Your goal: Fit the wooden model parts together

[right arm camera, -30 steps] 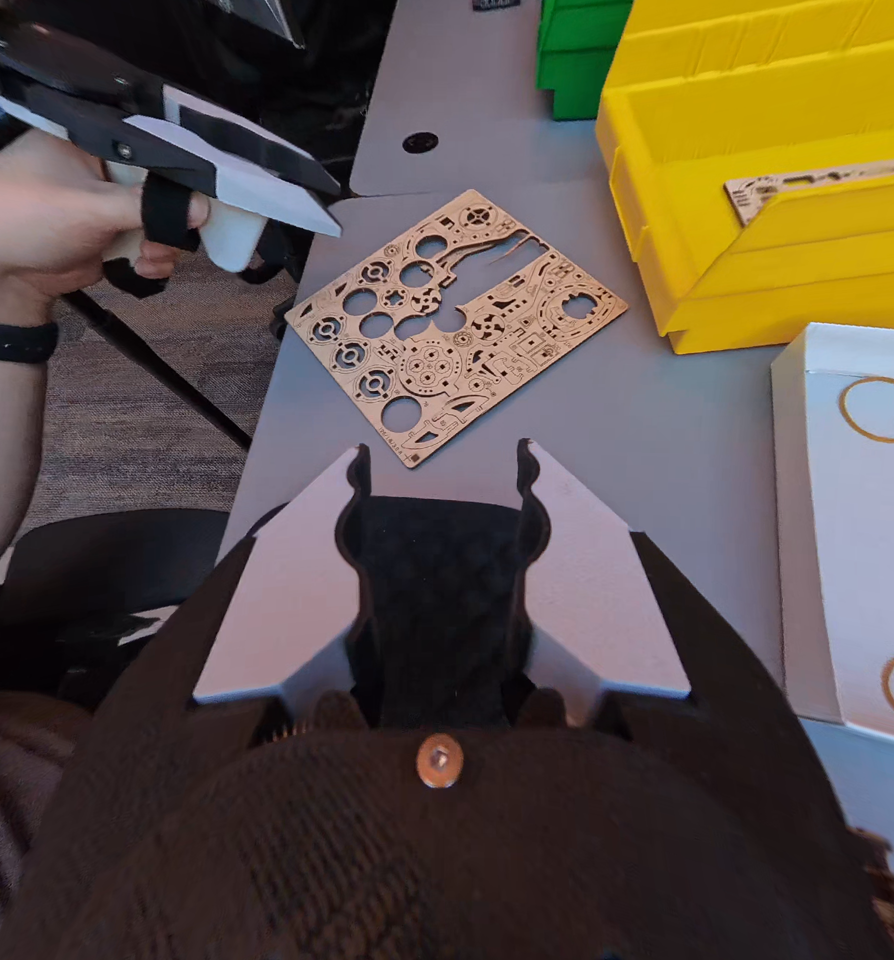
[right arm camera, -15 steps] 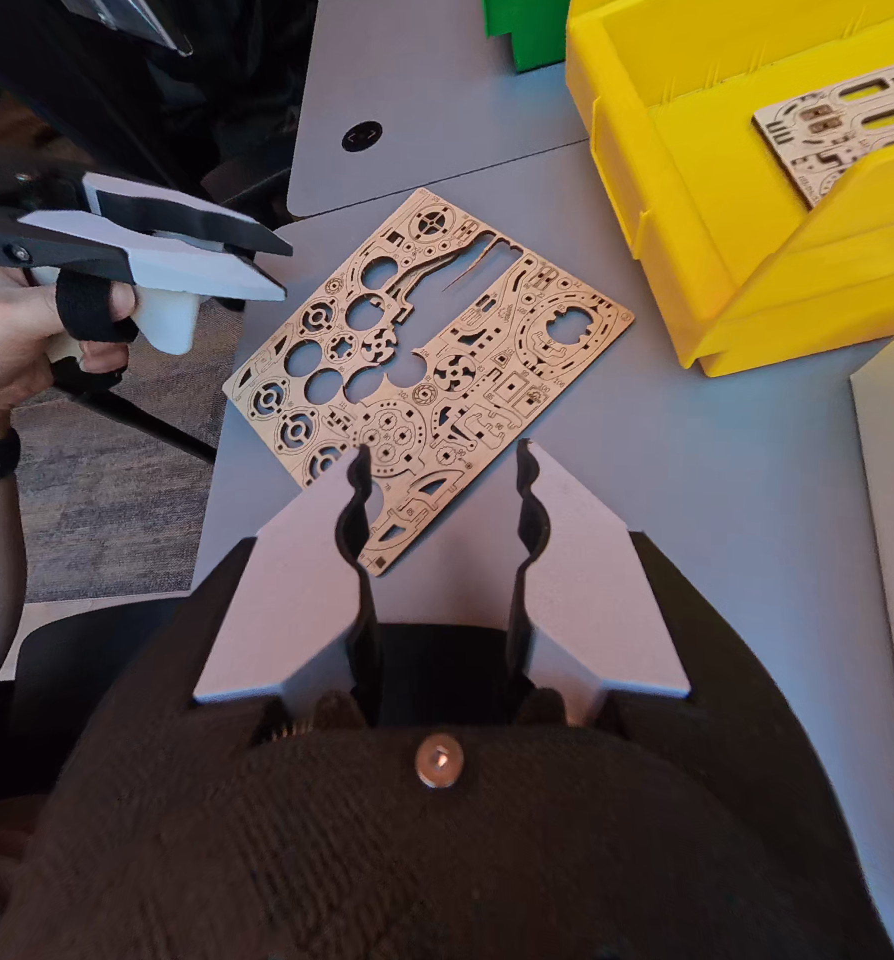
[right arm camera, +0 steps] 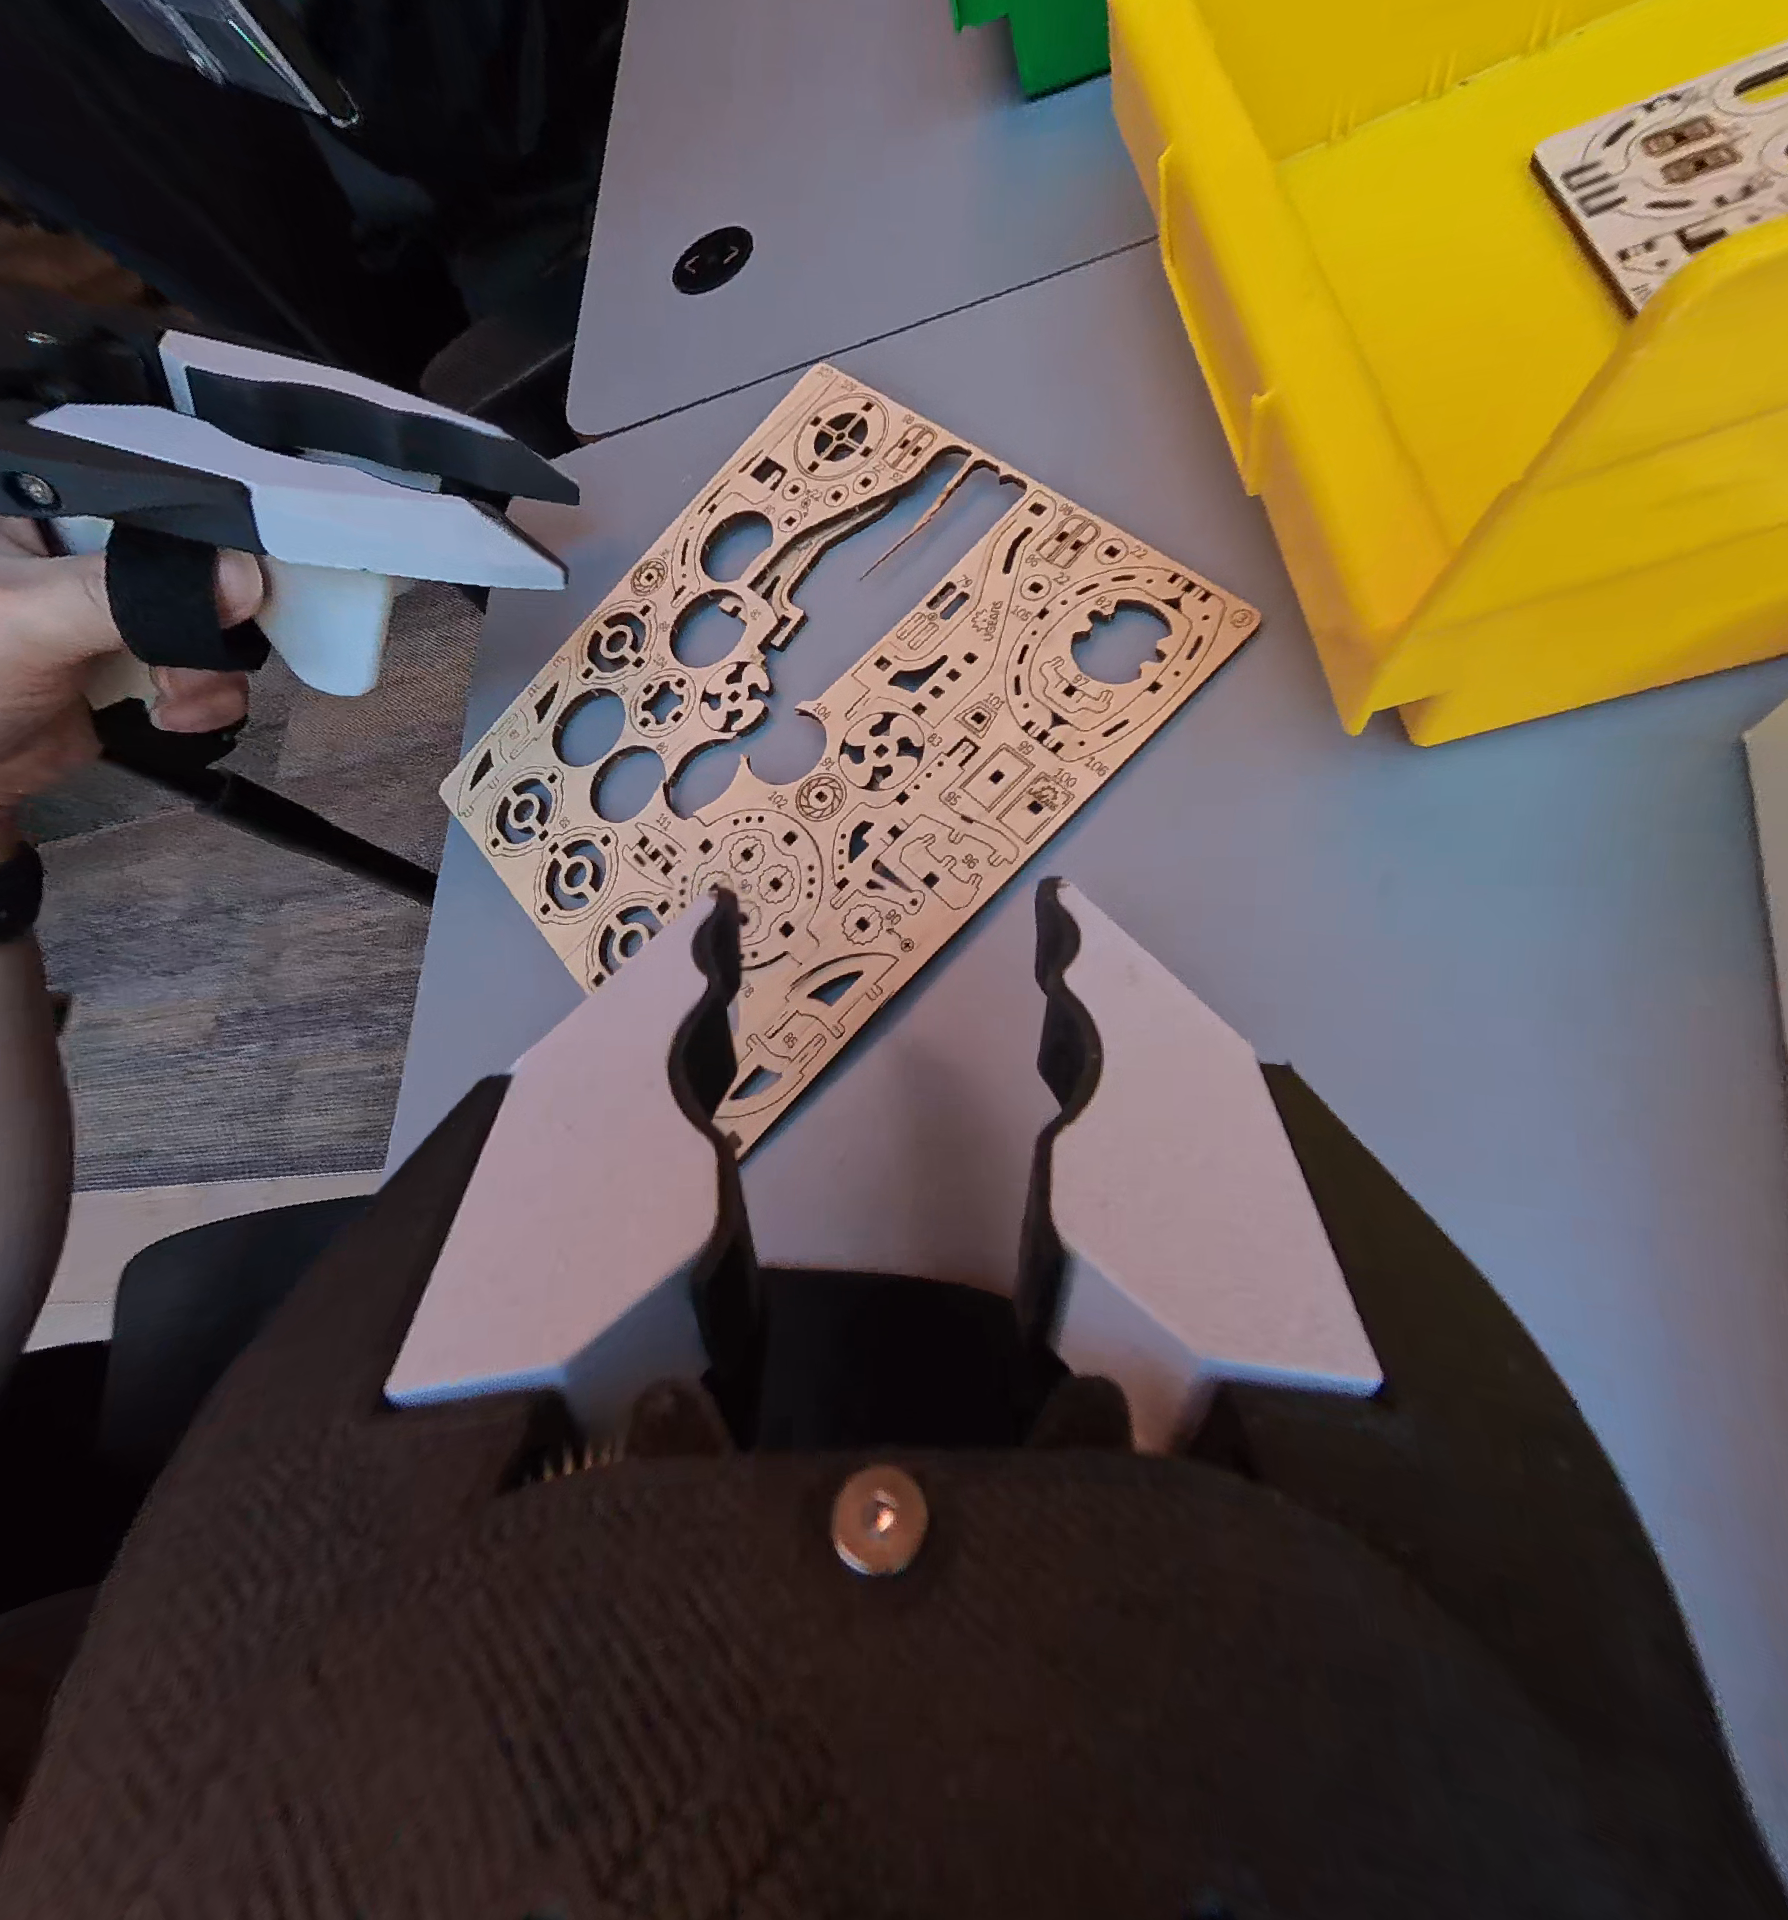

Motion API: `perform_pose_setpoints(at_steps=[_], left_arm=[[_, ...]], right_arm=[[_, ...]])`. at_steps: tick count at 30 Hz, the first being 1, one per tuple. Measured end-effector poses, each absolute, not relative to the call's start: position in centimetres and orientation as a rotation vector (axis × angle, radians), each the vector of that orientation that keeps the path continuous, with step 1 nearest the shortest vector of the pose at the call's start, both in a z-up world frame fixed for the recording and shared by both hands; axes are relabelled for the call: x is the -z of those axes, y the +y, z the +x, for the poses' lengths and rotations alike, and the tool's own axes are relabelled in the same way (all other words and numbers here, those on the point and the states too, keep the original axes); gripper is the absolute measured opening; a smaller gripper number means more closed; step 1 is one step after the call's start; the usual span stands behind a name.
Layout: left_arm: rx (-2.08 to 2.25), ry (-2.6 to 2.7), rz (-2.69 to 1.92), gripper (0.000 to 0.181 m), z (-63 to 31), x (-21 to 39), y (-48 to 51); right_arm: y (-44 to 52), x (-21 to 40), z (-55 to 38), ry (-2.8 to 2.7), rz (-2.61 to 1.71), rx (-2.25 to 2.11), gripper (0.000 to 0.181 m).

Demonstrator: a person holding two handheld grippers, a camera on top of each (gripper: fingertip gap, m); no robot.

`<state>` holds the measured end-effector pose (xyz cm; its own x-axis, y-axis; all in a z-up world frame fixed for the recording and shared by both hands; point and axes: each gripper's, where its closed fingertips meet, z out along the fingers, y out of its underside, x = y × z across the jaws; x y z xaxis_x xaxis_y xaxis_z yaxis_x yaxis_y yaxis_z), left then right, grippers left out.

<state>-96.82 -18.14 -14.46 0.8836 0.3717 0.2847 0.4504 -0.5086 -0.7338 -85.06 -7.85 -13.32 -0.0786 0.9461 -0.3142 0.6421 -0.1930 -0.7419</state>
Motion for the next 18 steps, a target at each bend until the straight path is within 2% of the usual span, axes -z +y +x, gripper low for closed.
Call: perform_pose_setpoints(at_steps=[1, 18], left_arm=[[0.128, -0.596, -2.162, 0.058, -96.77, 14.46, -18.18], [0.321, -0.690, -2.110, 0.060, -97.16, 14.63, -17.96]], right_arm=[[-7.95, 13.44, -84.96, -1.717, -1.855, -1.176, 0.058], [-8.07, 13.70, -84.91, -1.530, -2.123, -1.483, 0.062]])
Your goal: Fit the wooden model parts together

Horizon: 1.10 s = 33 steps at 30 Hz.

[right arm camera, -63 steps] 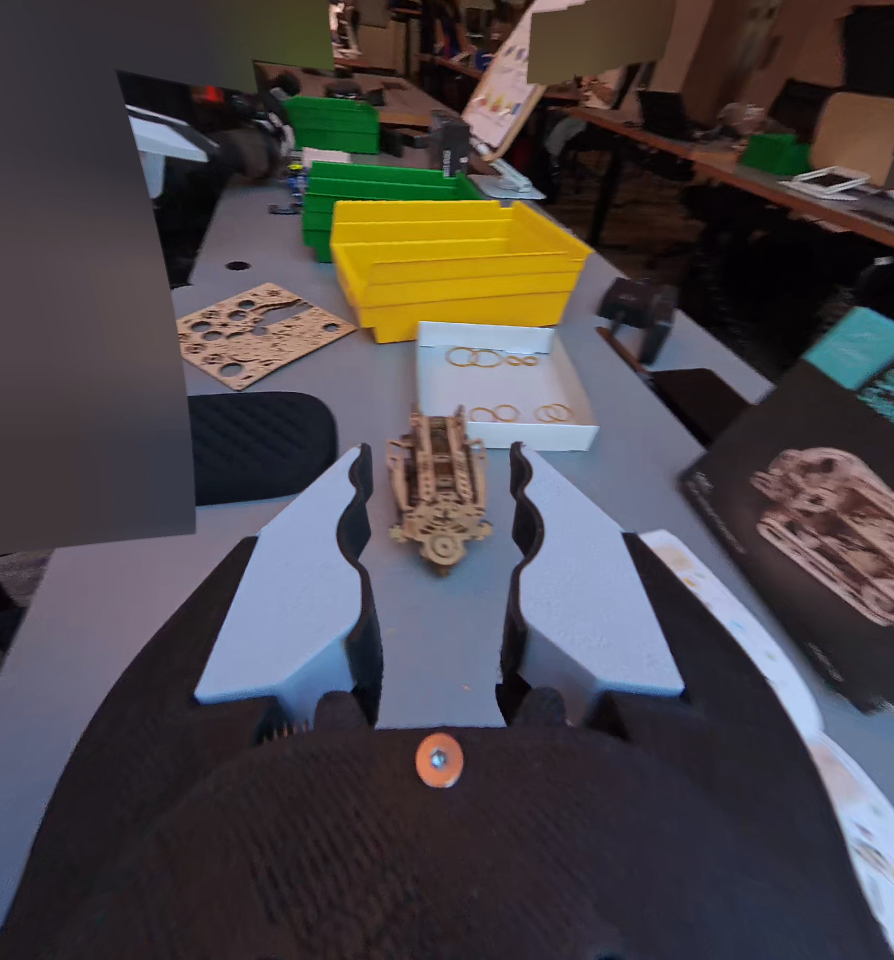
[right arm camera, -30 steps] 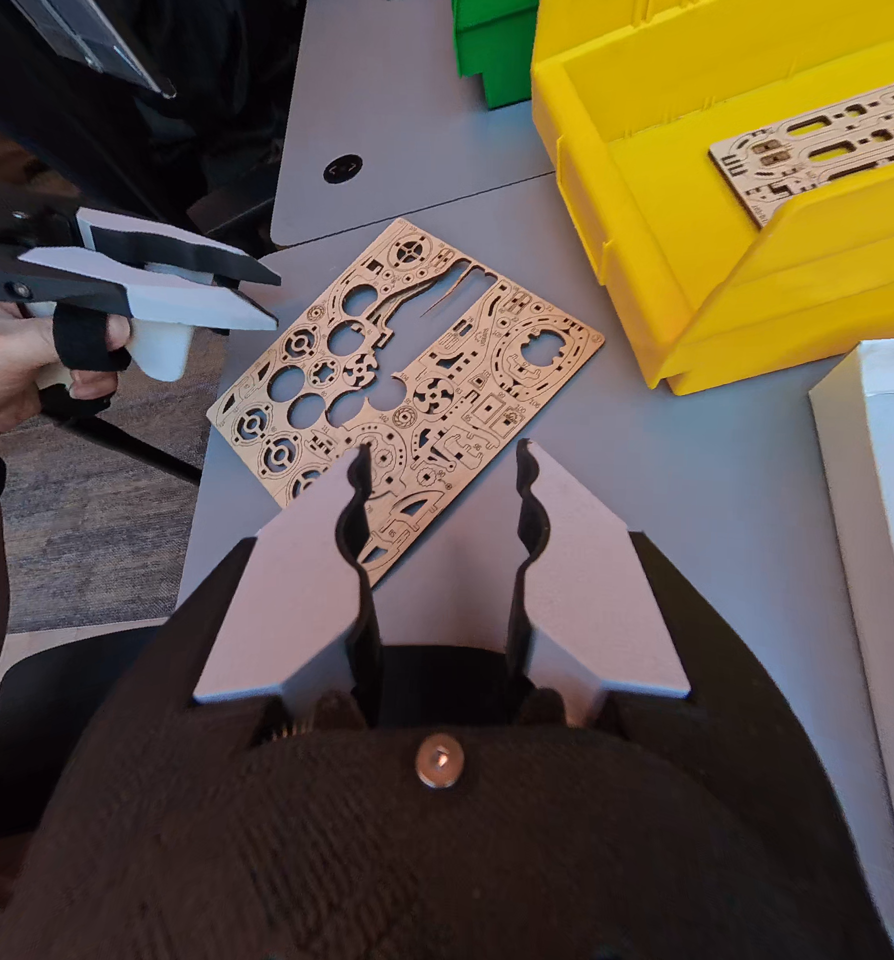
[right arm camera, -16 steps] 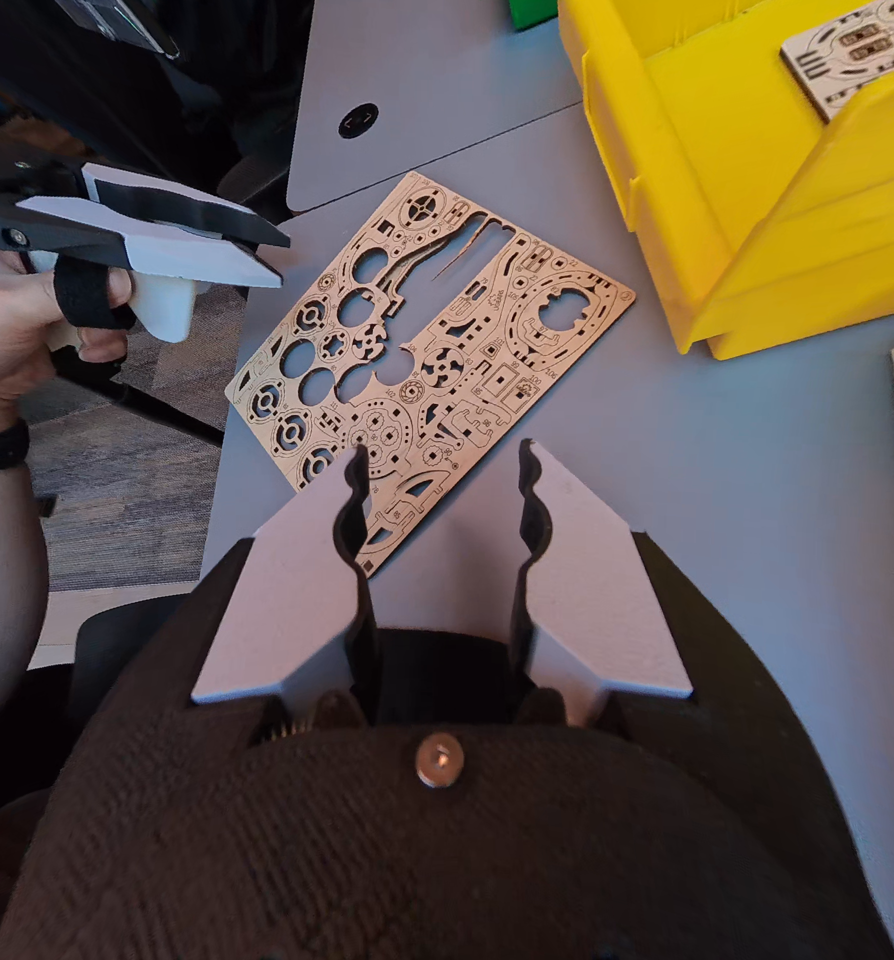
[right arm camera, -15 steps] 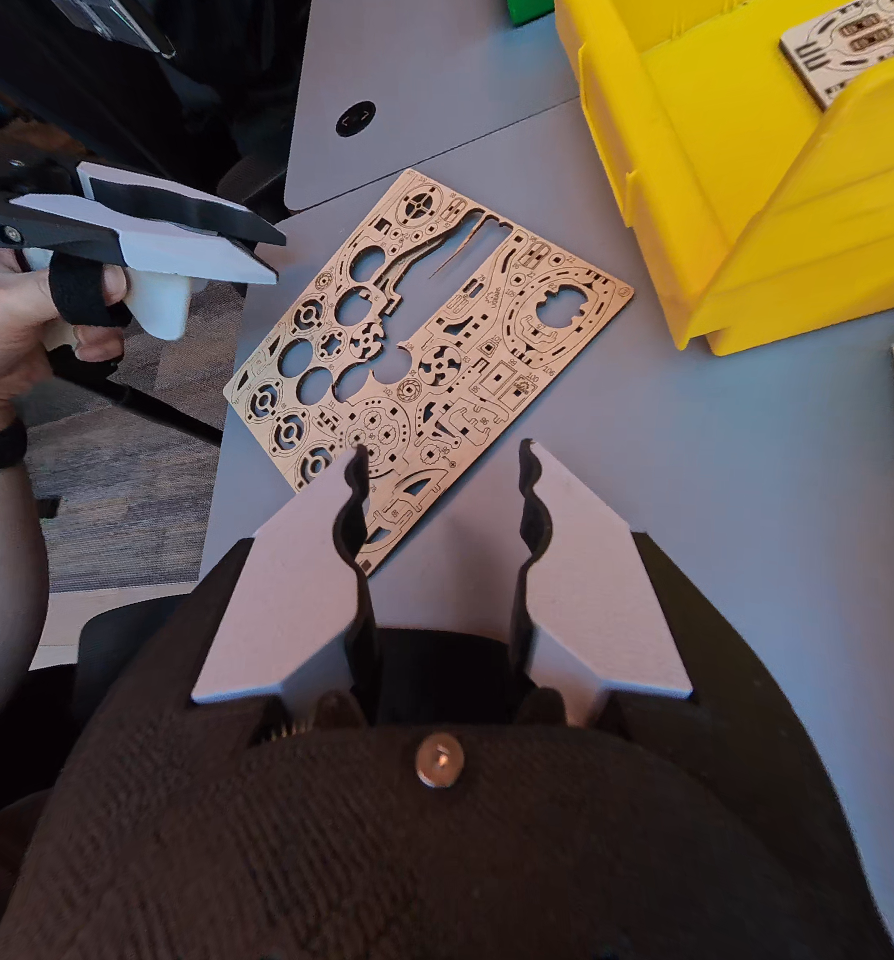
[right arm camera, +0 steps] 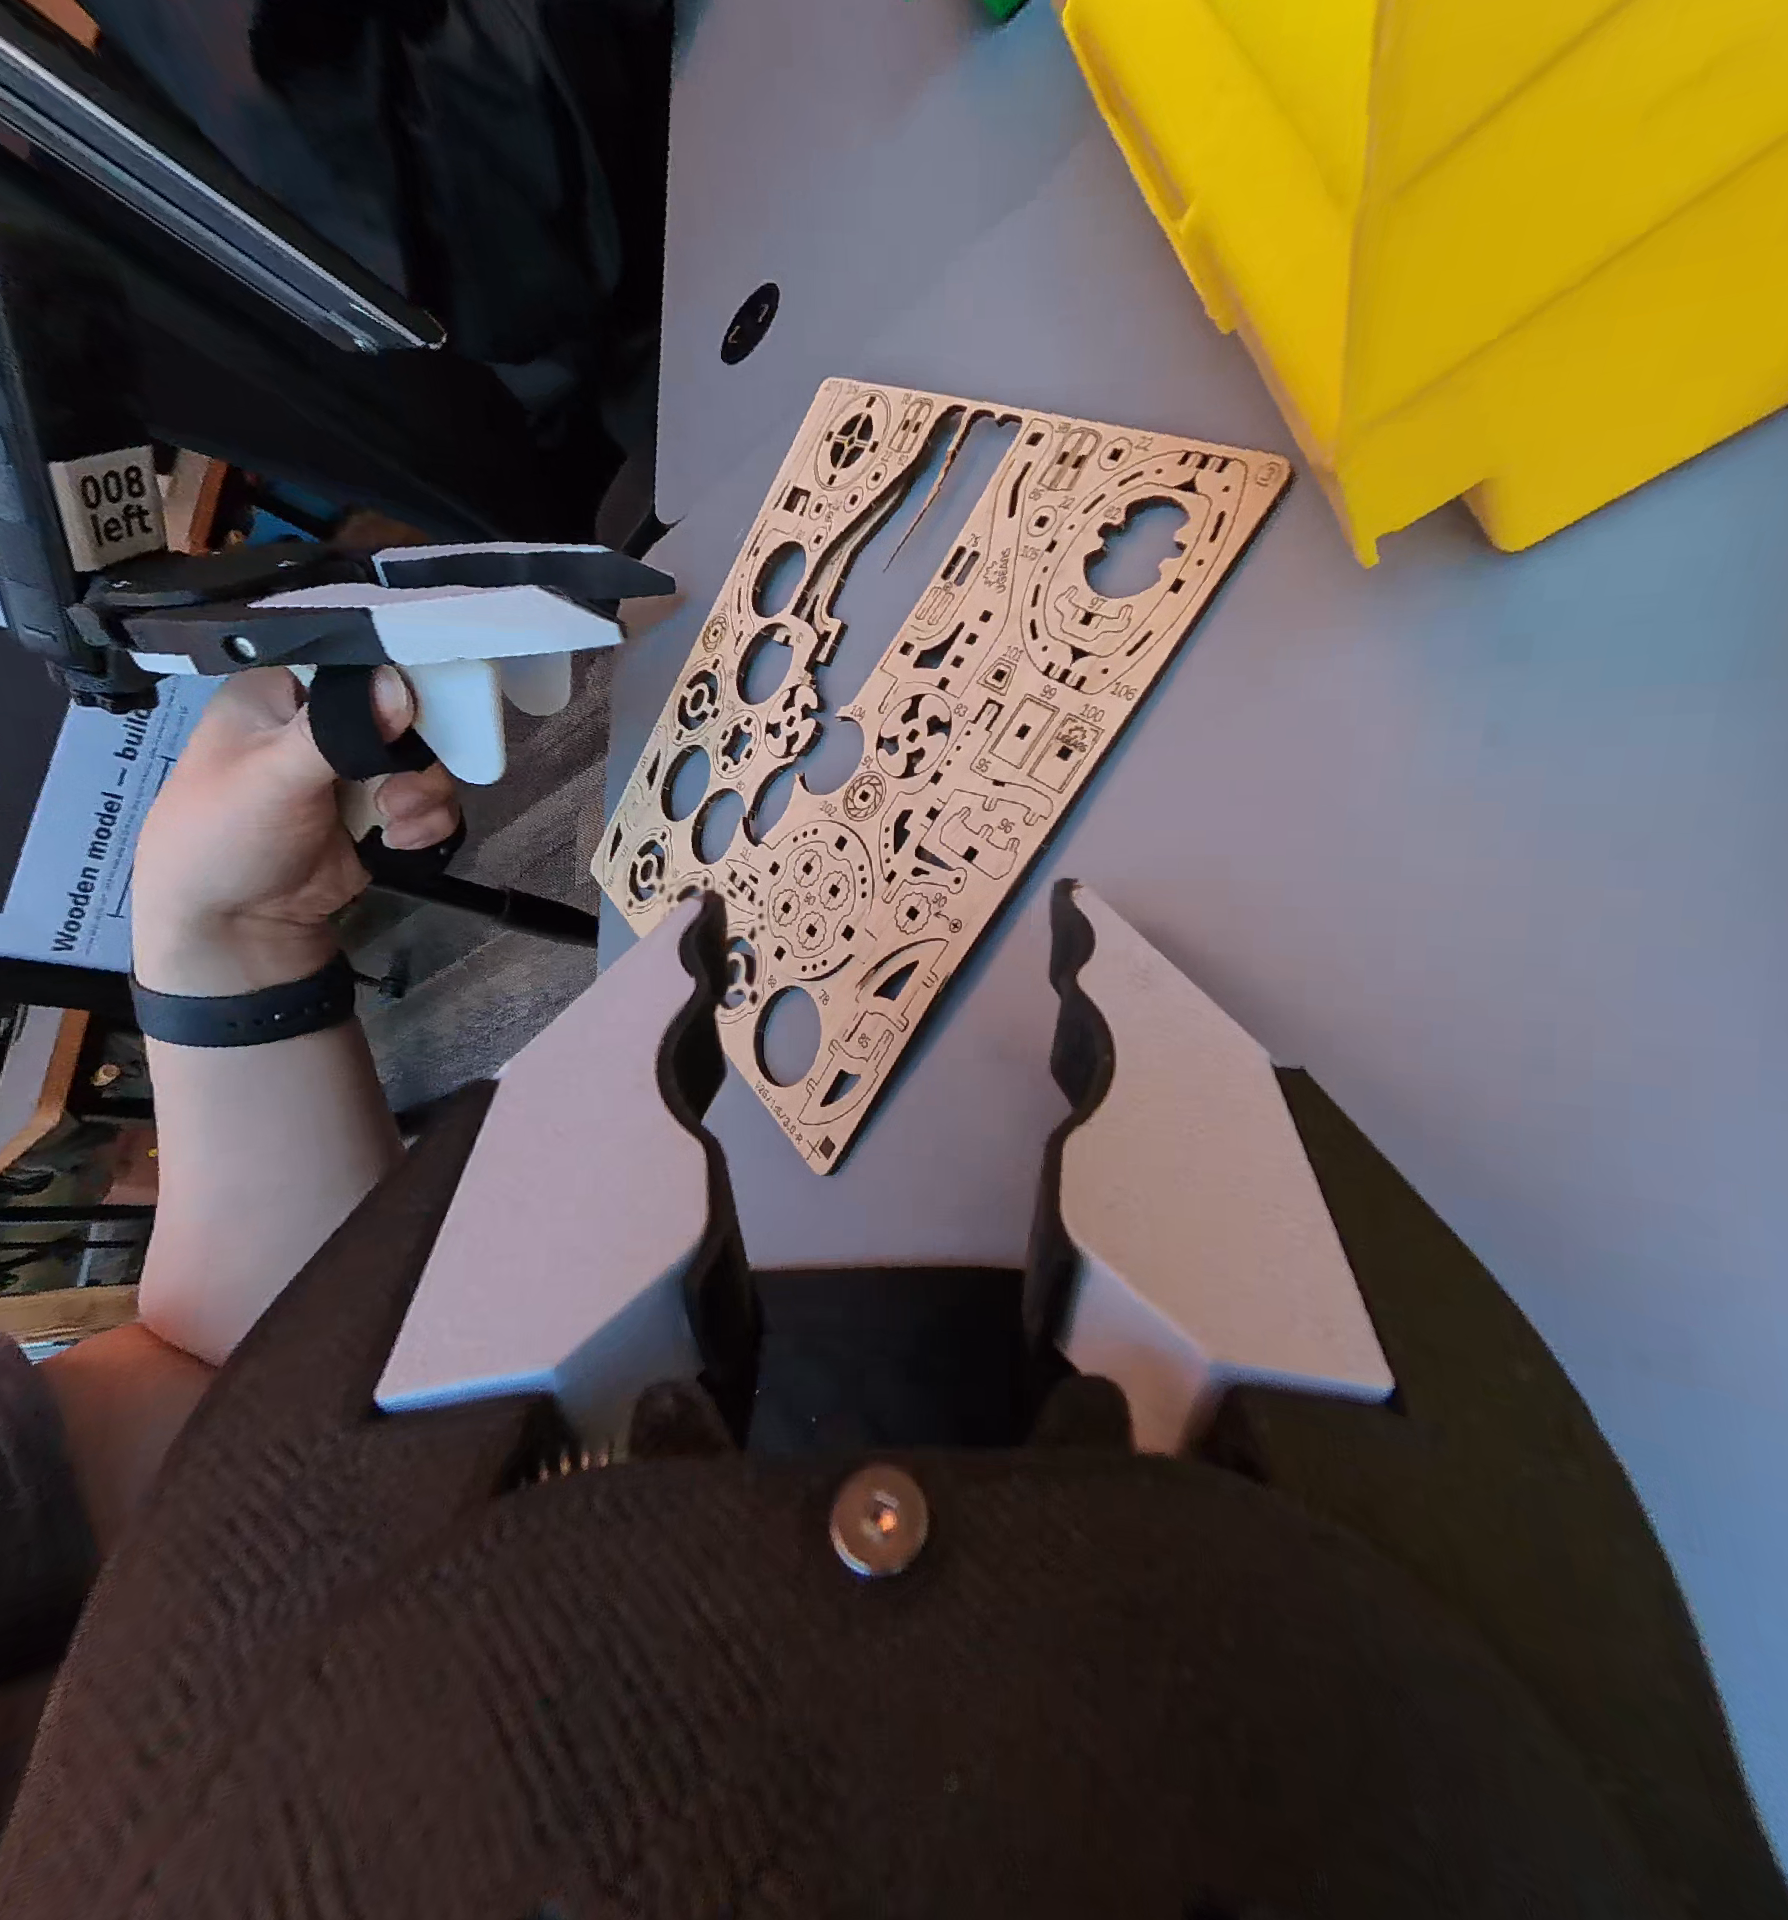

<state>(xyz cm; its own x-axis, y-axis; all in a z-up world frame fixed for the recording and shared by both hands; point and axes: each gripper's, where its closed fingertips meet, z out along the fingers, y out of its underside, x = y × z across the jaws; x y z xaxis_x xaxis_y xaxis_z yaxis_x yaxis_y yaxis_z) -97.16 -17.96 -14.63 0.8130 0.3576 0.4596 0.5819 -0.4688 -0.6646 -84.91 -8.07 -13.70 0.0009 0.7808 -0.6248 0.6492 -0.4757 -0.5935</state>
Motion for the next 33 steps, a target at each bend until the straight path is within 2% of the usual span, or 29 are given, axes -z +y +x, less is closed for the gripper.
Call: perform_pose_setpoints(at_steps=[11, 19, 22, 30, 33], left_arm=[[0.468, -0.631, -2.094, 0.055, -95.8, 15.3, -17.3], [0.544, -0.588, -2.070, 0.041, -95.2, 15.5, -17.1], [0.537, -0.580, -2.075, 0.041, -95.2, 15.6, -17.1], [0.496, -0.569, -2.095, 0.037, -95.4, 15.8, -17.2], [0.496, -0.579, -2.090, 0.036, -95.5, 15.8, -17.2]], right_arm=[[-8.0, 14.5, -85.7, -1.393, -2.299, -1.620, 0.060], [-8.3, 14.5, -85.9, -1.341, -2.390, -1.718, 0.055], [-8.2, 14.4, -86.0, -1.303, -2.414, -1.745, 0.055], [-7.3, 13.2, -86.6, -1.009, -2.422, -1.959, 0.054], [-6.7, 12.4, -86.7, -0.844, -2.406, -2.091, 0.047]])
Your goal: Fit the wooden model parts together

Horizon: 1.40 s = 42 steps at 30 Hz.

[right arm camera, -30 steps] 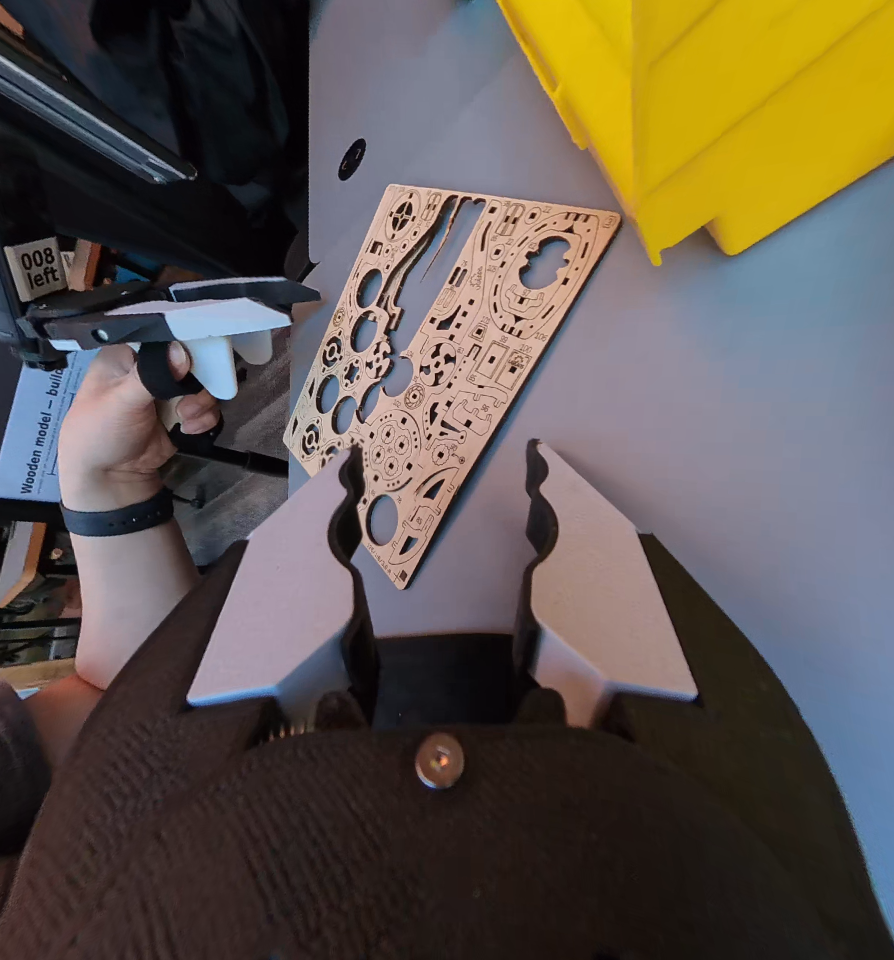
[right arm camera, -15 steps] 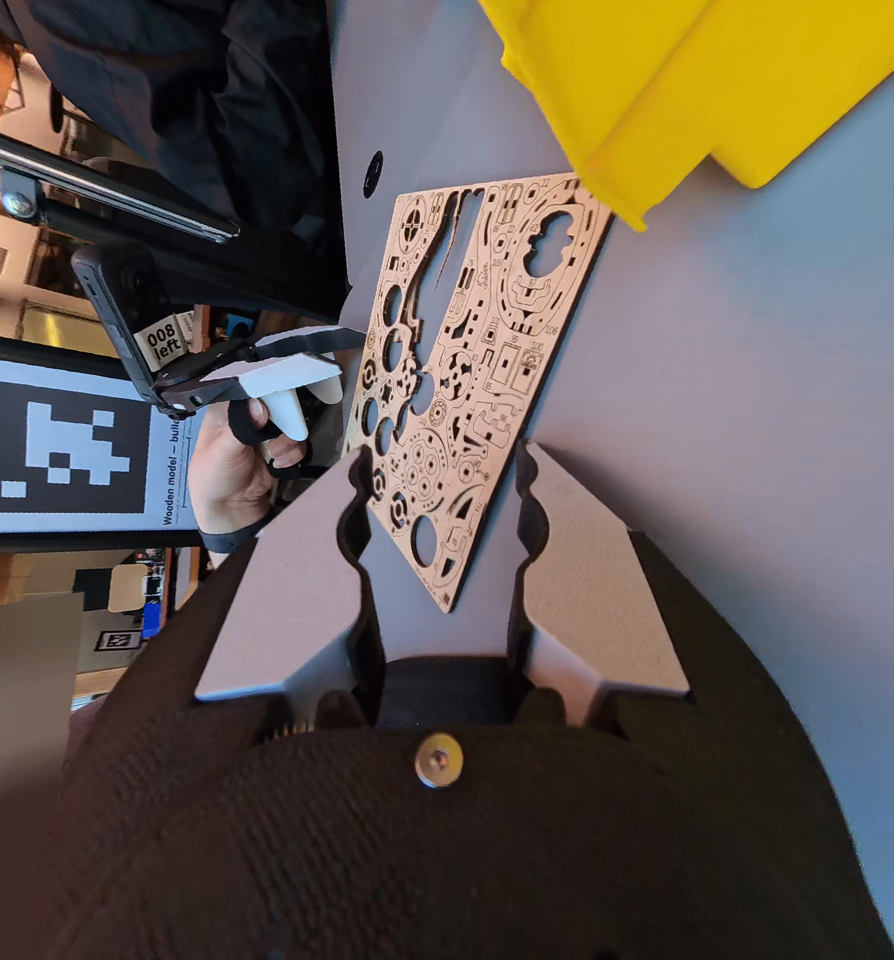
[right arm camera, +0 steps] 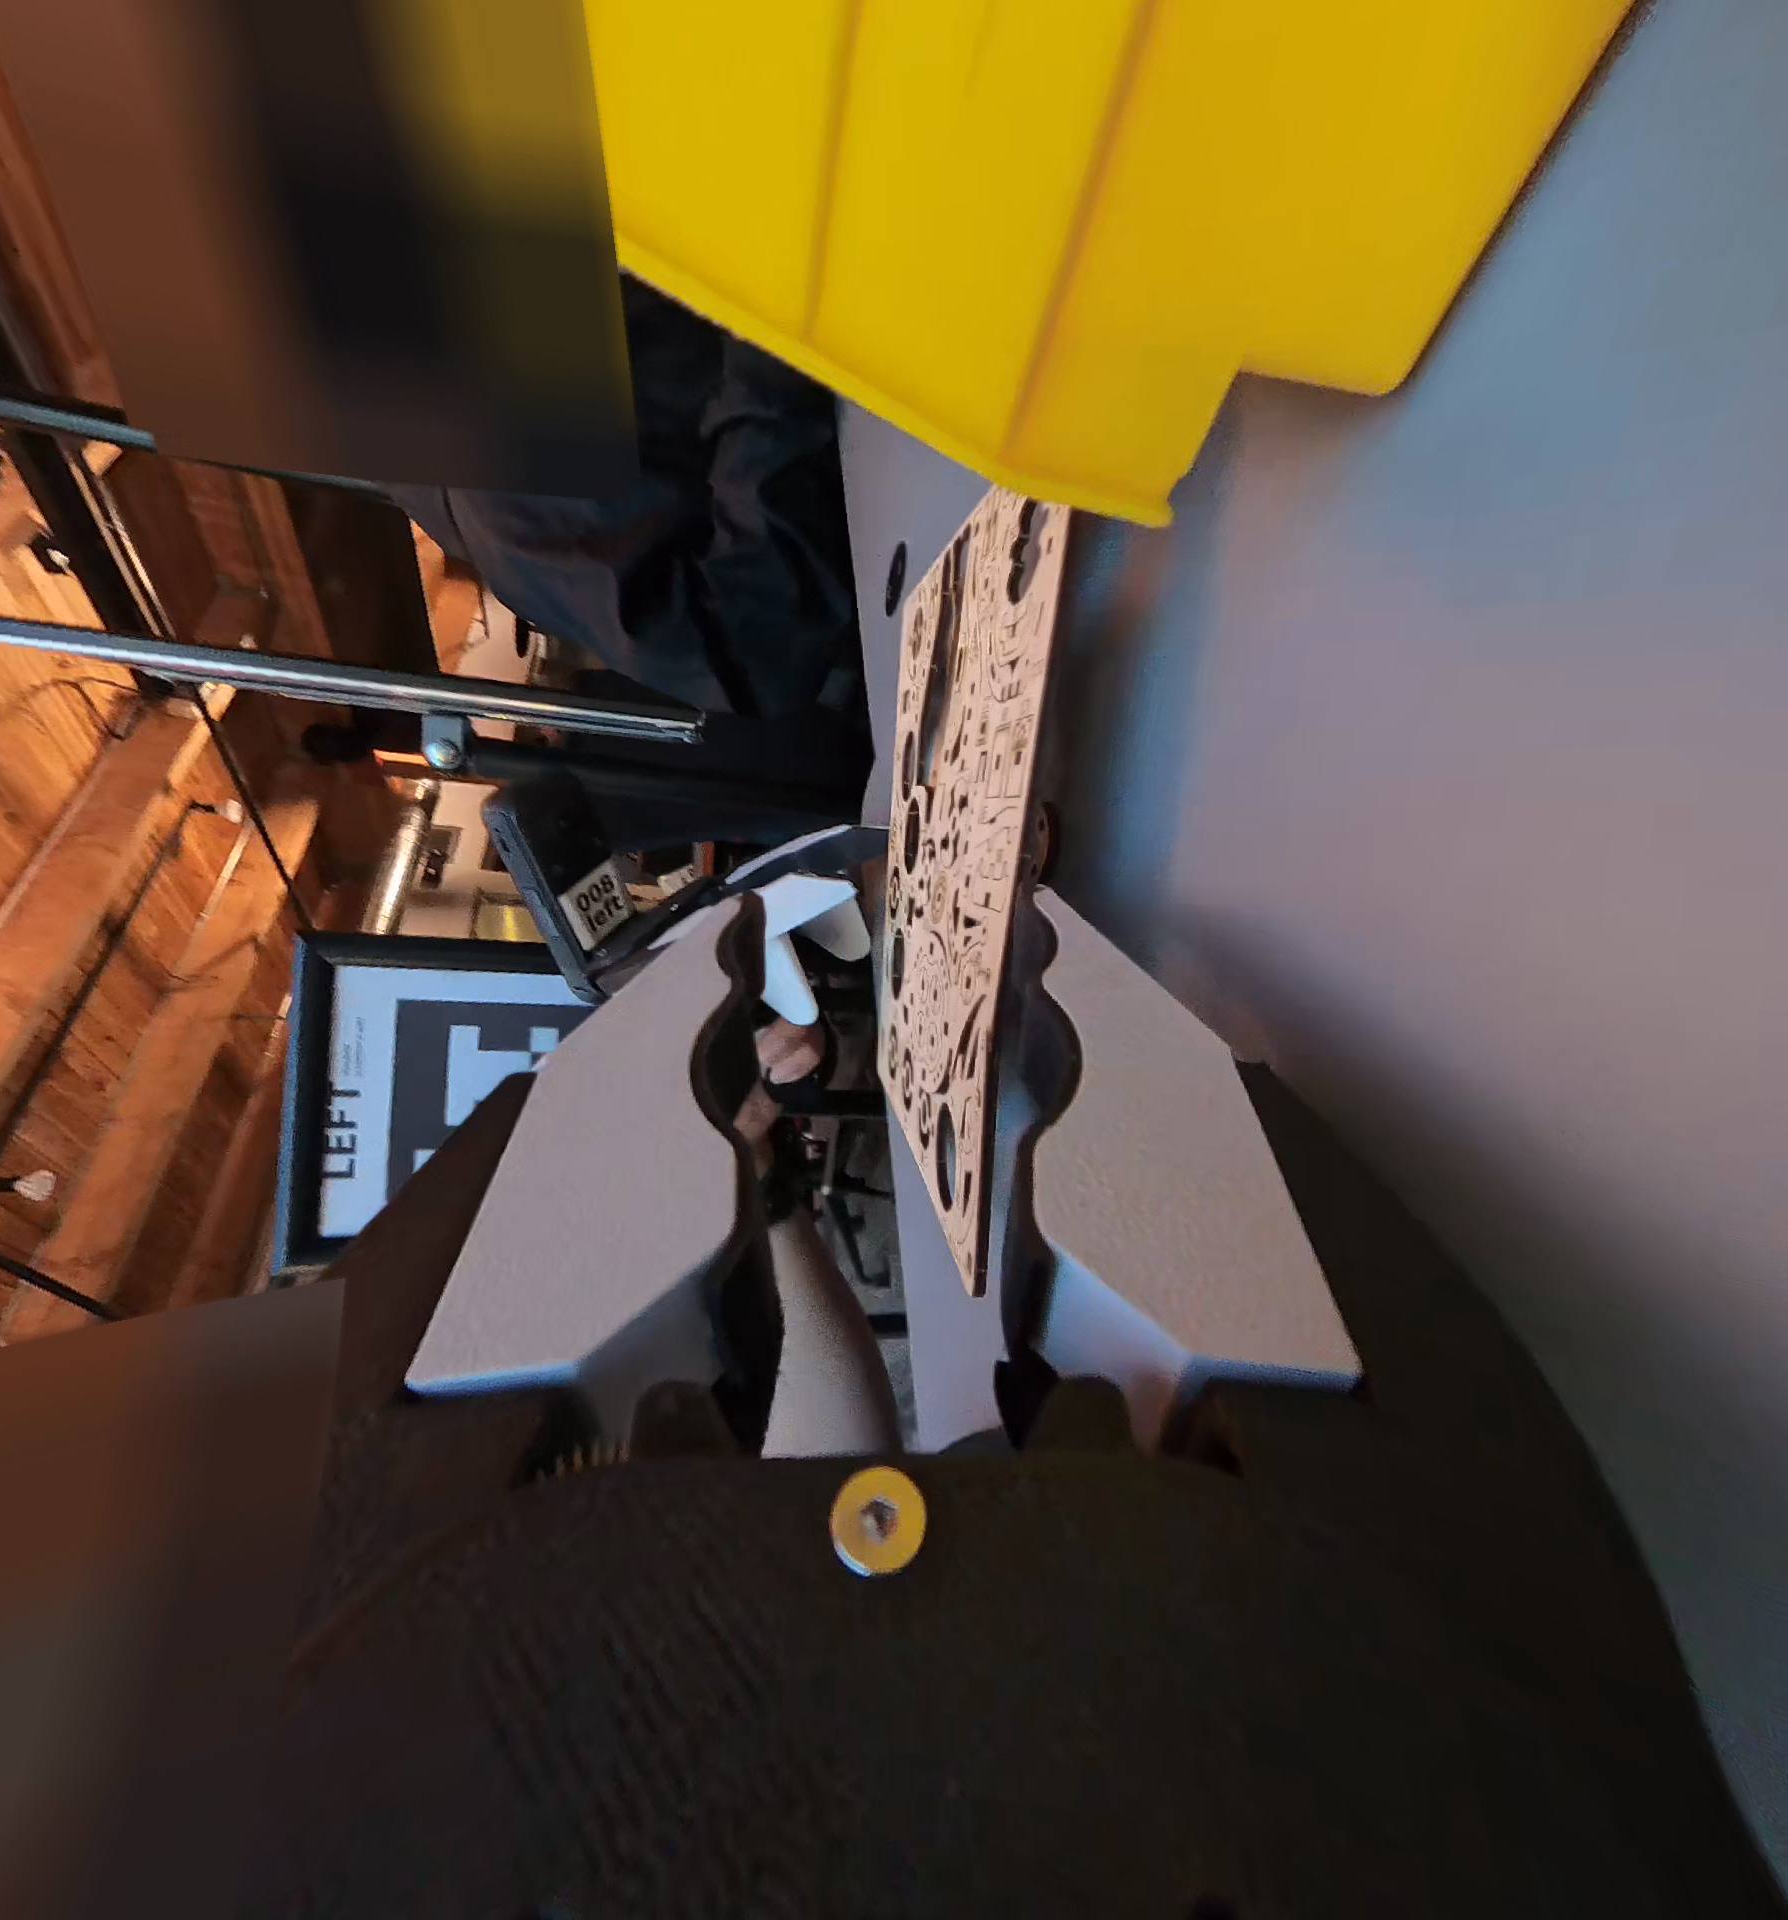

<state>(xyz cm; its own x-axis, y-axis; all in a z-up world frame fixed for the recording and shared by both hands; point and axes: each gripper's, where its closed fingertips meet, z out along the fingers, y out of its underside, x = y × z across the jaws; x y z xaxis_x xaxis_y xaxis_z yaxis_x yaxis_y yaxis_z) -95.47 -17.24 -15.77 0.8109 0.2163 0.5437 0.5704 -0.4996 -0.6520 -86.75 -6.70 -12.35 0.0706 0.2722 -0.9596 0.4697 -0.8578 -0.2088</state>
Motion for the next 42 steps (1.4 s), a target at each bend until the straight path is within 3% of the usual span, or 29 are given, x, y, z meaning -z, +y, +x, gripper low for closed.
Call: perform_pose_setpoints(at_steps=[14, 25, 37, 42], left_arm=[[0.414, -0.637, -2.104, 0.012, -96.3, 16.4, -17.4], [0.384, -0.678, -2.080, 0.013, -96.5, 16.3, -17.4], [0.366, -0.656, -2.092, 0.017, -96.1, 16.3, -17.8], [0.321, -0.557, -2.124, 0.027, -95.0, 16.2, -17.7]], right_arm=[[-5.5, 11.3, -87.3, 0.293, 2.111, 2.010, 0.035], [-6.0, 13.3, -87.1, 0.381, 2.234, 1.821, 0.033], [-7.2, 12.0, -86.4, 0.468, 2.086, 1.825, 0.011], [-7.2, 13.1, -85.7, 0.679, 2.210, 1.735, 0.019]])
